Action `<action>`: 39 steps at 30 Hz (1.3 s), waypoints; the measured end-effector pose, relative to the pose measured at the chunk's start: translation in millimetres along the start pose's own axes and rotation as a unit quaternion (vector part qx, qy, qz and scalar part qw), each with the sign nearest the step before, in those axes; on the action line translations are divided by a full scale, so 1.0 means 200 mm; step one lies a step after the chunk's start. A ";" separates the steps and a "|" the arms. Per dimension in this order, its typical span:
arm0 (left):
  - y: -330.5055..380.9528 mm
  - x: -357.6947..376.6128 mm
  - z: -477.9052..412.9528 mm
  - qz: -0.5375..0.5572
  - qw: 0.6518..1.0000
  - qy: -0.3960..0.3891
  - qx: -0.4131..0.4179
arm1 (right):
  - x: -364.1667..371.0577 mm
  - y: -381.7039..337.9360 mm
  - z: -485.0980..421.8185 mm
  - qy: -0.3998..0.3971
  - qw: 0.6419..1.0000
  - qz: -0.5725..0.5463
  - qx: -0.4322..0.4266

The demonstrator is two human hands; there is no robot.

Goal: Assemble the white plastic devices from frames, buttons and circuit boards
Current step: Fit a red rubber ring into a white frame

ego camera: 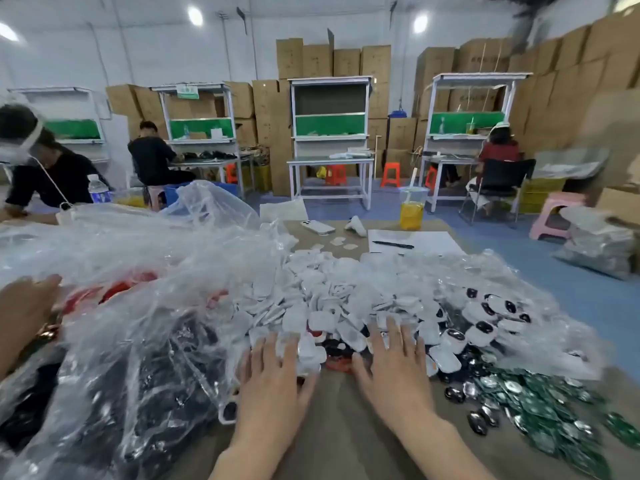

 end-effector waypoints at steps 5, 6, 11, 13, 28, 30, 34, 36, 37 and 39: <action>0.10 0.04 -0.30 0.010 1.000 0.015 0.015 | 0.06 0.00 -0.21 0.023 0.999 0.019 -0.023; 0.12 0.06 -0.33 0.011 0.999 0.025 0.026 | 0.06 -0.01 -0.21 0.038 0.999 0.016 -0.032; 0.12 0.11 -0.40 -0.009 0.997 0.063 0.041 | 0.07 0.03 -0.25 0.133 0.989 -0.026 -0.053; 0.11 0.12 -0.40 0.002 0.996 0.081 0.043 | 0.06 0.03 -0.26 0.156 0.985 -0.045 -0.058; 0.06 0.05 -0.35 0.098 0.985 0.136 0.039 | -0.01 0.06 -0.23 0.155 0.975 -0.141 -0.076; 0.06 0.06 -0.34 0.093 0.984 0.142 0.047 | -0.03 0.05 -0.22 0.150 0.956 -0.231 -0.096; 0.07 0.07 -0.33 0.076 0.980 0.159 0.088 | -0.04 0.05 -0.22 0.160 0.941 -0.285 -0.087; 0.11 0.07 -0.33 0.073 0.973 0.177 0.131 | -0.04 0.05 -0.23 0.175 0.946 -0.263 -0.069; 0.13 0.07 -0.33 0.069 0.970 0.179 0.150 | -0.04 0.06 -0.23 0.182 0.948 -0.252 -0.064; 0.17 0.09 -0.34 0.053 0.969 0.164 0.174 | -0.04 0.06 -0.24 0.190 0.954 -0.225 -0.056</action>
Point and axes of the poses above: each hand's wrist, its own z-axis away from the middle knuckle, its own x-axis out of the palm, y = z × x, the point moved 1 cm from there along -z, towards the middle knuckle, and after that the axes turned 11 degrees about -y, right-handed, at the moved point
